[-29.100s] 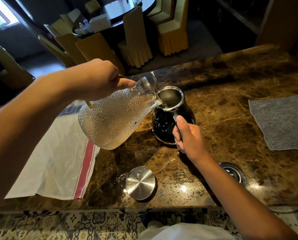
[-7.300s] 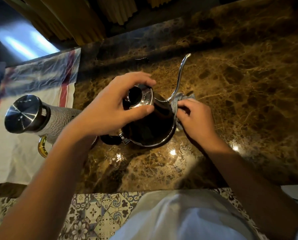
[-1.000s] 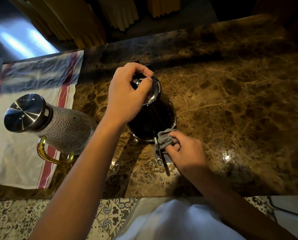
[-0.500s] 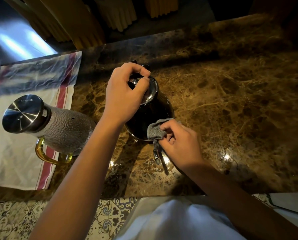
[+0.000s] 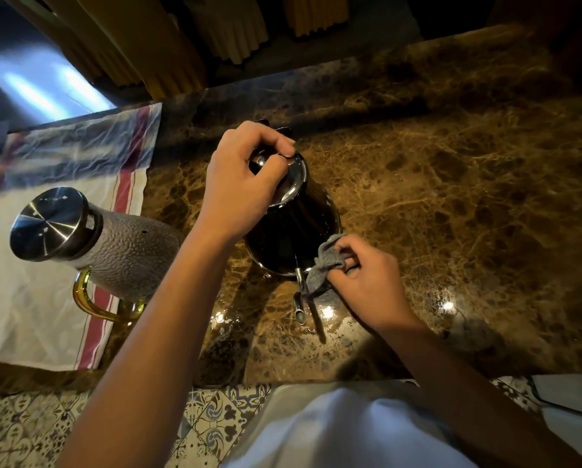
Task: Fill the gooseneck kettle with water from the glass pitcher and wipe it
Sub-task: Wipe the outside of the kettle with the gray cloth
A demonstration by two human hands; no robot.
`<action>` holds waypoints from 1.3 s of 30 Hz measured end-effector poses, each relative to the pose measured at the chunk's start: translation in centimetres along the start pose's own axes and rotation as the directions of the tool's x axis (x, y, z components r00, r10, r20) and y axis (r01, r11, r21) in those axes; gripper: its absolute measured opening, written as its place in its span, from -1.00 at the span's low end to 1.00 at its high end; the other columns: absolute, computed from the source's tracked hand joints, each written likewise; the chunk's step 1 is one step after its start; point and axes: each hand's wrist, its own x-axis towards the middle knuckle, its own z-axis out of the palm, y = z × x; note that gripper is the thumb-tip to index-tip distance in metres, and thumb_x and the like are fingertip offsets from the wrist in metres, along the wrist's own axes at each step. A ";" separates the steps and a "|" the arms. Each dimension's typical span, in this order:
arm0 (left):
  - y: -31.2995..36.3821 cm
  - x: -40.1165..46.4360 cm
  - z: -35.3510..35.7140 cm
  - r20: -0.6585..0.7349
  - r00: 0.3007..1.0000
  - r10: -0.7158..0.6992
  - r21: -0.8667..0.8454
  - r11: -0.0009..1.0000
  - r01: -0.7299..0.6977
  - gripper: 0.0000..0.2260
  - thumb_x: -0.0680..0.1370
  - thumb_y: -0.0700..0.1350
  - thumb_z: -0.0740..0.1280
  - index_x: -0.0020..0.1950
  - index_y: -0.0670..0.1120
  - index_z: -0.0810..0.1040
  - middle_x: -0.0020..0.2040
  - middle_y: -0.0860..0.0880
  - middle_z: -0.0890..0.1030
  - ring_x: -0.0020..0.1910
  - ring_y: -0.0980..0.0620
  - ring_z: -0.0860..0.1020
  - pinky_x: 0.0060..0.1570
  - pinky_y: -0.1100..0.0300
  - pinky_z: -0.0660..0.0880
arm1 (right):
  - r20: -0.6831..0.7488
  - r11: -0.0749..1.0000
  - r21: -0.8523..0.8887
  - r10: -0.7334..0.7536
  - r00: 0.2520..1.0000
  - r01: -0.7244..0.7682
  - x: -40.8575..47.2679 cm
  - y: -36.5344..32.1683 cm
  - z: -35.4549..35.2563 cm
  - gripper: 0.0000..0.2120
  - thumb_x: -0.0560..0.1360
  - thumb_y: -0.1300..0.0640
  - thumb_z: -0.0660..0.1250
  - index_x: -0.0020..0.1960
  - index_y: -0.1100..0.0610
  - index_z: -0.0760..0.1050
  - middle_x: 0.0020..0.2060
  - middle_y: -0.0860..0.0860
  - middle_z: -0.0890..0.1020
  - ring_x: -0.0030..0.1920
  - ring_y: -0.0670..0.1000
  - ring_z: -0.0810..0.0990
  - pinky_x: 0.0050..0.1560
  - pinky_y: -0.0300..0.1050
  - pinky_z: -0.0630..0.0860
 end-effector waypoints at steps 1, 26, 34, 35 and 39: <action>0.0 0.0 -0.1 0.007 1.000 0.006 -0.009 1.000 -0.006 -0.87 0.54 -0.04 0.29 0.04 0.03 0.60 0.11 0.11 0.69 0.21 0.05 0.55 0.23 0.03 0.45 | 0.006 0.999 0.030 0.029 1.000 -0.029 0.2 -0.2 -0.5 -0.79 0.46 0.32 0.46 -0.01 0.06 0.58 -0.29 -0.09 0.62 -0.37 -0.18 0.56 -0.35 -0.29 0.46; -0.6 -0.2 -0.2 -0.017 0.999 0.043 -0.104 0.994 -0.044 -0.89 0.50 -0.12 0.34 -0.02 -0.06 0.64 0.09 0.04 0.74 0.21 -0.06 0.63 0.27 -0.29 0.50 | -0.212 0.980 0.030 -0.187 0.959 0.198 0.3 -0.6 0.7 -0.92 0.58 0.24 0.35 0.07 0.16 0.53 0.06 -0.02 0.51 -0.04 -0.01 0.54 -0.02 0.08 0.57; -0.7 -0.2 -0.2 -0.014 0.999 0.049 -0.099 0.994 -0.050 -0.91 0.50 -0.14 0.35 -0.04 -0.08 0.64 0.08 0.02 0.74 0.20 -0.05 0.64 0.28 -0.28 0.49 | -0.150 0.985 0.175 0.017 0.989 0.009 1.9 0.2 -1.3 -0.73 0.52 0.15 0.51 0.16 -0.02 0.51 -0.18 -0.01 0.61 -0.31 -0.03 0.53 -0.25 0.06 0.59; -0.7 -0.2 -0.2 -0.015 0.998 0.054 -0.097 0.994 -0.055 -0.90 0.50 -0.14 0.35 -0.04 -0.09 0.64 0.09 0.01 0.74 0.20 -0.06 0.64 0.28 -0.28 0.49 | -0.137 0.981 0.190 -0.009 0.991 0.035 2.0 -0.4 -1.6 -0.78 0.52 0.13 0.52 0.11 0.01 0.55 -0.22 0.03 0.60 -0.31 -0.06 0.53 -0.26 -0.01 0.58; -0.8 -0.1 -0.1 -0.033 0.998 0.059 -0.098 0.993 -0.062 -0.88 0.49 -0.14 0.34 -0.04 -0.11 0.64 0.08 0.00 0.74 0.17 -0.08 0.65 0.28 -0.27 0.49 | -0.144 0.944 0.230 -0.208 0.967 0.238 2.0 -4.3 -1.2 -0.92 0.56 0.10 0.48 0.02 0.08 0.63 -0.08 -0.04 0.61 -0.18 -0.20 0.55 -0.17 -0.38 0.44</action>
